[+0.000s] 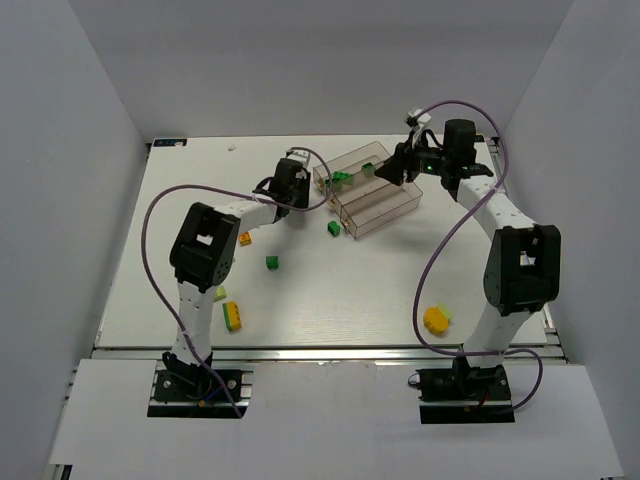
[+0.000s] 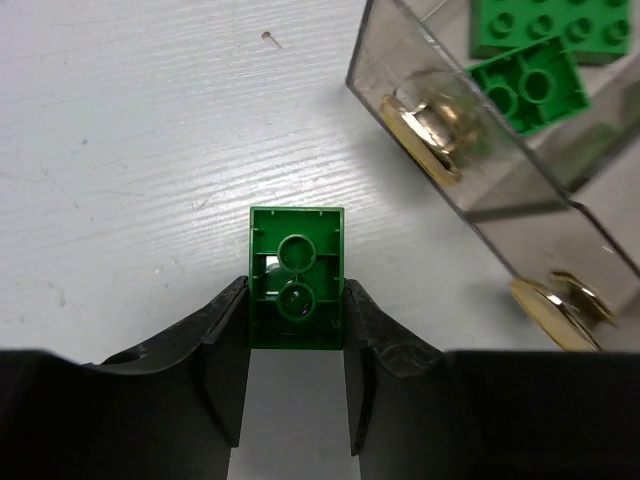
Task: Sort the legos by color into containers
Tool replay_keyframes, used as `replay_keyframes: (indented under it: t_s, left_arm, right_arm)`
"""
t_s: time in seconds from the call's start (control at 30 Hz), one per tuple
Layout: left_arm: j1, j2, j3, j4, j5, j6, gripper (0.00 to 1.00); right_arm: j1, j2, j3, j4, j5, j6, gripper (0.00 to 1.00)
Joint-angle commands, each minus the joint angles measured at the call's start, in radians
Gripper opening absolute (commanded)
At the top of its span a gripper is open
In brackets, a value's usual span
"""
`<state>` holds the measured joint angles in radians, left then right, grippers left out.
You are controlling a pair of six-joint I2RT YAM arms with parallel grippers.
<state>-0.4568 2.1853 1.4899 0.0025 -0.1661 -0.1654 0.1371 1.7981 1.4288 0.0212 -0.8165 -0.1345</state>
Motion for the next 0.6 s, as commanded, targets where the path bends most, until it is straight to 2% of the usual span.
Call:
replay_keyframes:
  t_s: [0.0,0.03,0.13,0.17,0.27,0.43,0.57]
  left_arm:
    - [0.006,-0.173,-0.026,0.033,0.091,-0.022,0.12]
    - [0.006,-0.186,-0.039,0.039,0.111,-0.034,0.12]
    - [0.006,-0.229,-0.039,0.048,0.152,-0.058,0.12]
    - [0.007,-0.236,-0.033,0.050,0.161,-0.066,0.13]
    - [0.006,-0.234,0.006,0.047,0.212,-0.092,0.13]
    - [0.006,-0.187,0.065,0.070,0.246,-0.150,0.16]
    - [0.006,-0.130,0.125,0.079,0.246,-0.186,0.20]
  right_arm:
    - [-0.007,-0.055,-0.028,-0.020,-0.006,-0.065,0.54]
    - [-0.007,-0.057,-0.033,-0.053,-0.004,-0.070,0.53]
    - [-0.008,-0.060,-0.048,-0.075,-0.009,-0.077,0.39]
    - [-0.007,-0.063,-0.054,-0.079,-0.010,-0.077,0.27]
    - [-0.007,-0.085,-0.088,-0.078,-0.009,-0.080,0.13]
    - [-0.007,-0.117,-0.119,-0.101,0.007,-0.106,0.09]
    - [-0.007,-0.141,-0.139,-0.109,0.014,-0.117,0.13]
